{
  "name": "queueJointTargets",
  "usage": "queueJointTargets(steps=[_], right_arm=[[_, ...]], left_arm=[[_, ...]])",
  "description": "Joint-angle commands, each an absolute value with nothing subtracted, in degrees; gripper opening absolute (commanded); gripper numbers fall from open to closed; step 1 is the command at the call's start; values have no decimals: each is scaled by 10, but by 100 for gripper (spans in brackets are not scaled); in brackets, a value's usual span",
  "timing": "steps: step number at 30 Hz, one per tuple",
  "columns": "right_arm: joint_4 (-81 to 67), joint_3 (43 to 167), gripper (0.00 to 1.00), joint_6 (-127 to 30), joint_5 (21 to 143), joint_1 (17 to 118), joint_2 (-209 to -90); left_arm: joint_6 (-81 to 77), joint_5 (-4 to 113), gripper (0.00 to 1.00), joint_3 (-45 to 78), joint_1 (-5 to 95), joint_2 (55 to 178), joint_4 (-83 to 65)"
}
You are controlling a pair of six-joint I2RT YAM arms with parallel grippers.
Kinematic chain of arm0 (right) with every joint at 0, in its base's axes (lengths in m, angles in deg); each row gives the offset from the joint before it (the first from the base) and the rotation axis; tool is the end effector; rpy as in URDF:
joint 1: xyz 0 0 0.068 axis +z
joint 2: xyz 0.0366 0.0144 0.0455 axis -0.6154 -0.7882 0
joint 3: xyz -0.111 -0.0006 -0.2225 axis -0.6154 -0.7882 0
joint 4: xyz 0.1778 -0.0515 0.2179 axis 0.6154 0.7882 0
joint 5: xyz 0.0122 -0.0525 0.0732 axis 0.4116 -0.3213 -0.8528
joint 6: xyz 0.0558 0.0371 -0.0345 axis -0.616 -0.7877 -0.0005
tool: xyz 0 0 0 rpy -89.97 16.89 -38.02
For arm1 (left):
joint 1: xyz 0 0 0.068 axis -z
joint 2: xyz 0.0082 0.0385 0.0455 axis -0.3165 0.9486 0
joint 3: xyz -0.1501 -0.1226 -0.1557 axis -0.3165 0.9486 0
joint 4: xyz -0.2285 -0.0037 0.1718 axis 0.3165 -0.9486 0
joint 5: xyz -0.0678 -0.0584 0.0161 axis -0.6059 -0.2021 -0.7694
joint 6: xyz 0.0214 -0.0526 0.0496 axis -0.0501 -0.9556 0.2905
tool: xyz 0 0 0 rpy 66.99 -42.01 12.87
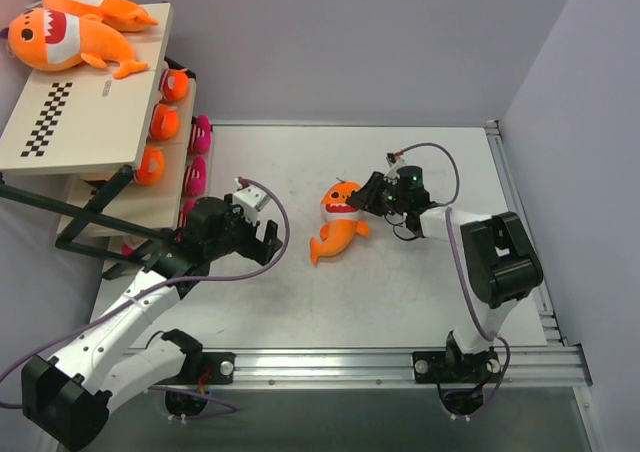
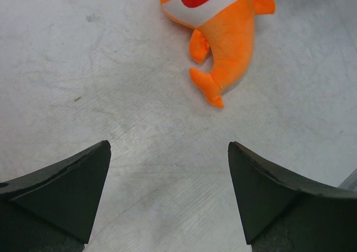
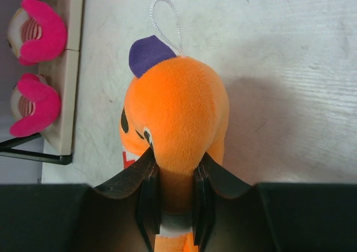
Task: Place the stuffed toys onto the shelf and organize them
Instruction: Grab a stuffed toy with the right arm
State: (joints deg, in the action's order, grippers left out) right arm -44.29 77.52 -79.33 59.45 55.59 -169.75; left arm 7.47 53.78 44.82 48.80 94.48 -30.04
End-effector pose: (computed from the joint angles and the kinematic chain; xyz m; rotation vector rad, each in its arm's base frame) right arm 0.3721 0.1520 0.1313 -0.0508 1.9820 1.1429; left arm 0.2328 -0.1481 0.2518 0.6184 2.0177 -0.5047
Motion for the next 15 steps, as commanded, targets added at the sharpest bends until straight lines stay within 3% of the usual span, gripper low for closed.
queueJointTargets(steps=[1, 15], right_arm=[[-383, 827, 0, -769, 558, 554, -1631], [-285, 918, 0, -716, 482, 589, -1517]], left_arm=[[76, 496, 95, 451, 497, 936, -258], [-179, 514, 94, 432, 540, 966, -161]])
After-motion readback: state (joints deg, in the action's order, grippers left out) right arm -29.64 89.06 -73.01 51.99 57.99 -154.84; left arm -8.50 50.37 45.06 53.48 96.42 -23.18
